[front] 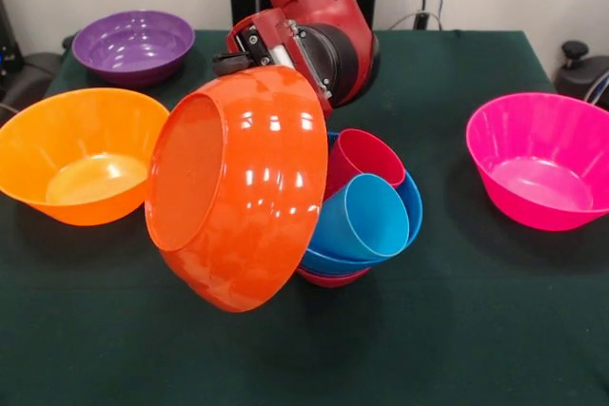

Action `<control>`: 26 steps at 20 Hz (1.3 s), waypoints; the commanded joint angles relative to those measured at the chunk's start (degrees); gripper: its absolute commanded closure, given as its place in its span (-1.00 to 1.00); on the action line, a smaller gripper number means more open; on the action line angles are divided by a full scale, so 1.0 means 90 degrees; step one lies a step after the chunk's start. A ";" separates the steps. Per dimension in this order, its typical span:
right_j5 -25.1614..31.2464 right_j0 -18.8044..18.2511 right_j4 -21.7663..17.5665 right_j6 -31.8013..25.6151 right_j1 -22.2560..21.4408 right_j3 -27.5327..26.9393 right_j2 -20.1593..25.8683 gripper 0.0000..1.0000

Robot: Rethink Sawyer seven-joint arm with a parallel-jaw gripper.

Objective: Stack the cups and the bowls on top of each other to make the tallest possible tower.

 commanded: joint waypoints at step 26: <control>-0.0029 0.1143 0.1459 -0.2537 -0.0082 -0.0151 0.2185 1.00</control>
